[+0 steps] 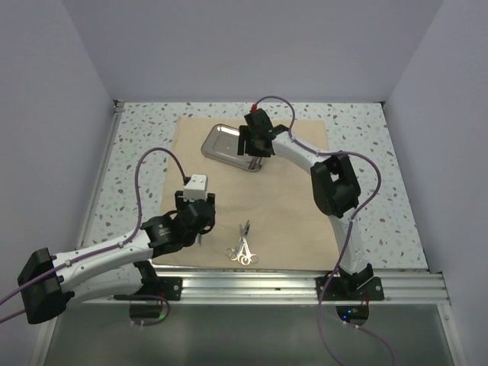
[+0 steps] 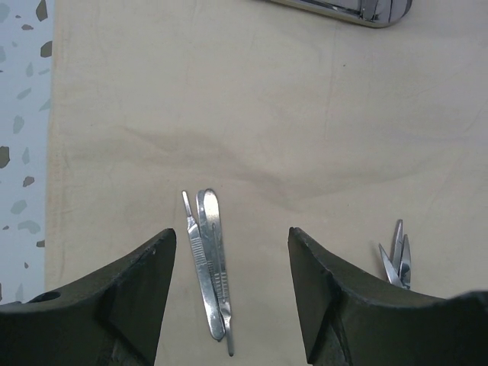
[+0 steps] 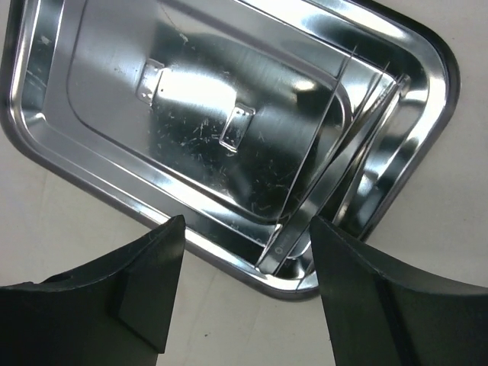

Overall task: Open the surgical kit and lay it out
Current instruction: Pick up the medical item from the container.

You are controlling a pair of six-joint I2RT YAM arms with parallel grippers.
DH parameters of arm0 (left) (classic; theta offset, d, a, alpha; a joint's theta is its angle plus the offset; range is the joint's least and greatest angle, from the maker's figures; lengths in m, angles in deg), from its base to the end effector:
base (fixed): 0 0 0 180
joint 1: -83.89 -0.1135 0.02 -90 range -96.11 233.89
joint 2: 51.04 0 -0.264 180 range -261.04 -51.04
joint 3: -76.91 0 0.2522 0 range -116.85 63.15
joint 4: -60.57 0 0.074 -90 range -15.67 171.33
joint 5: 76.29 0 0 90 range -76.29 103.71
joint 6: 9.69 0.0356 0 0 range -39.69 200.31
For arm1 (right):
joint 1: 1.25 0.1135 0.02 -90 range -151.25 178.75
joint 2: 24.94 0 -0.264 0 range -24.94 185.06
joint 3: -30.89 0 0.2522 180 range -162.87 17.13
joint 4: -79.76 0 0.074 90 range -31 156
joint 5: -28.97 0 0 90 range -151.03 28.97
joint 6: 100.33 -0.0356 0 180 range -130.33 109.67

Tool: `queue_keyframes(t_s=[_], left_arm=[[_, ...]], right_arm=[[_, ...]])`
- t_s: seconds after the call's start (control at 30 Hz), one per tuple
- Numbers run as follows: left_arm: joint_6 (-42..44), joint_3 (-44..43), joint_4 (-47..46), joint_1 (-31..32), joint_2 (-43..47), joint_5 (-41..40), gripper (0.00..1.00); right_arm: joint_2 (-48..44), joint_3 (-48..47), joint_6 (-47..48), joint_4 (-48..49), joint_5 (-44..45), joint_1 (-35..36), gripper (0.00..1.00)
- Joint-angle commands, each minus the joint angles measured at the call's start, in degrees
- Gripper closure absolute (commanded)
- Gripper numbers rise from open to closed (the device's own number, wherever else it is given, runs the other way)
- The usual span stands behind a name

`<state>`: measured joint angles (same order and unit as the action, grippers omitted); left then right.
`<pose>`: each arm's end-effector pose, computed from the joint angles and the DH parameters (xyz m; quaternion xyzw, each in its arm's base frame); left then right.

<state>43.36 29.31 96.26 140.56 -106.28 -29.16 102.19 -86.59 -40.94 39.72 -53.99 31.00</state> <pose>0.1259 -0.1473 0.2282 0.0037 0.8669 -0.0392 0.4970 0.4241 0.2624 0.1983 0.0077 0.9372 0.1302 0.3235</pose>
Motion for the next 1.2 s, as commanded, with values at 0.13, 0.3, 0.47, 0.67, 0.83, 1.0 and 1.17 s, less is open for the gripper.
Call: queue_keyframes(t_s=[0.13,0.3,0.47,0.67,0.83,1.0,1.17], left_arm=[[-1.63,0.53,-2.16,-0.24,0.22,-2.04,0.36],[-1.9,0.62,-1.89,-0.24,0.49,-2.21,0.36],[-1.9,0.62,-1.9,-0.24,0.31,-2.13,0.36],[-1.81,0.62,-1.63,-0.15,0.57,-2.04,0.36],[-1.81,0.8,-1.63,-0.15,1.1,-2.13,0.36],[-1.9,0.62,-1.63,-0.15,0.49,-2.21,0.36],[-1.9,0.62,-1.63,-0.24,0.14,-2.57,0.36]], right_arm=[[6.1,-7.1,-1.73,-1.4,2.35,0.36,0.31],[8.13,-8.69,-1.82,-2.81,4.55,0.36,0.31],[9.97,-9.57,-1.82,-3.16,5.52,0.36,0.4],[12.79,-12.47,-1.47,-4.92,7.45,0.44,0.8],[14.11,-14.48,-0.68,-6.15,9.03,0.44,1.0],[13.06,-16.08,0.11,-5.63,8.95,0.45,1.0],[2.44,-11.95,1.25,-1.33,9.38,0.44,1.0]])
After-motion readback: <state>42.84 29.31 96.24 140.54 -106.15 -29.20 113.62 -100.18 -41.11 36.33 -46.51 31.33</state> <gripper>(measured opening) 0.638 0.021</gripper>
